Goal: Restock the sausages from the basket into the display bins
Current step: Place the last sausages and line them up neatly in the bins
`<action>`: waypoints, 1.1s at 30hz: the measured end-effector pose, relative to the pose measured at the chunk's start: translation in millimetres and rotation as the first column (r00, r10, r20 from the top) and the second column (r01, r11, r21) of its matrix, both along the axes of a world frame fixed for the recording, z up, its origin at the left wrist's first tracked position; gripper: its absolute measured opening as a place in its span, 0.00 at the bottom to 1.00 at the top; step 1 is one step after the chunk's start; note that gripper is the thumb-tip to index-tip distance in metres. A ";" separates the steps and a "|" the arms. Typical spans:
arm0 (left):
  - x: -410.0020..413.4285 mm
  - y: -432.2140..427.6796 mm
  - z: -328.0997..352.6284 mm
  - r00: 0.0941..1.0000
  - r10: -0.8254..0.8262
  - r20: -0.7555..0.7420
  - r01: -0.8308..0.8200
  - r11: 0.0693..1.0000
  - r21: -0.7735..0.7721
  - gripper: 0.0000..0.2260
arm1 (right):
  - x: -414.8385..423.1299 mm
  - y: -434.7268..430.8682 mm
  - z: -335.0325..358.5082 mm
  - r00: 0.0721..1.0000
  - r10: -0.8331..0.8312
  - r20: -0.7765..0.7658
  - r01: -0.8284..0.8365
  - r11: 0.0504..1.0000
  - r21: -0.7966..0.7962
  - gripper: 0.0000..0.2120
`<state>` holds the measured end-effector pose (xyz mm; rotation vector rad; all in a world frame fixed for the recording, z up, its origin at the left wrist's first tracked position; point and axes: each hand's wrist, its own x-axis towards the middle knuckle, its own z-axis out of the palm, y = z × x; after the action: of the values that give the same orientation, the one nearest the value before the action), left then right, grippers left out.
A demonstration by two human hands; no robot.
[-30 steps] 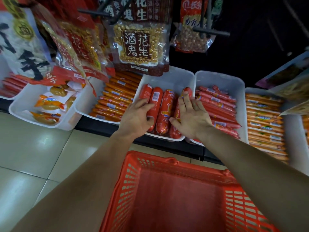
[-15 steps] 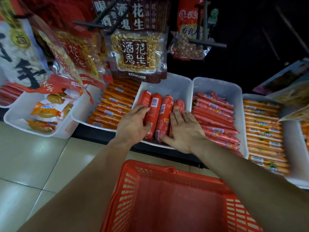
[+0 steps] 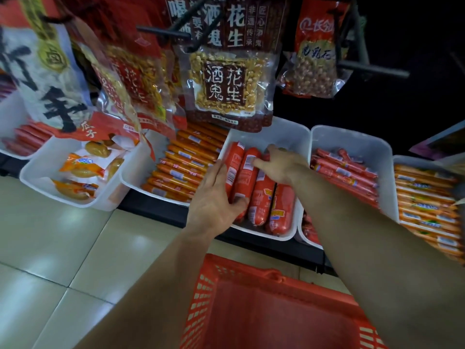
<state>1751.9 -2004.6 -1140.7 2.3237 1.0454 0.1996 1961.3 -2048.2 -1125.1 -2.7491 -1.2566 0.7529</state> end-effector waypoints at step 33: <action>-36.0 19.6 7.9 0.967 -0.239 -0.092 0.229 0.967 -0.107 0.63 | -36.8 32.3 -8.5 0.993 0.108 -0.039 -0.102 0.985 0.138 0.36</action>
<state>1715.9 -1985.0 -1132.8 2.3670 0.7996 -0.0639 1924.5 -2015.9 -1133.6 -2.5611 -1.3976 0.7049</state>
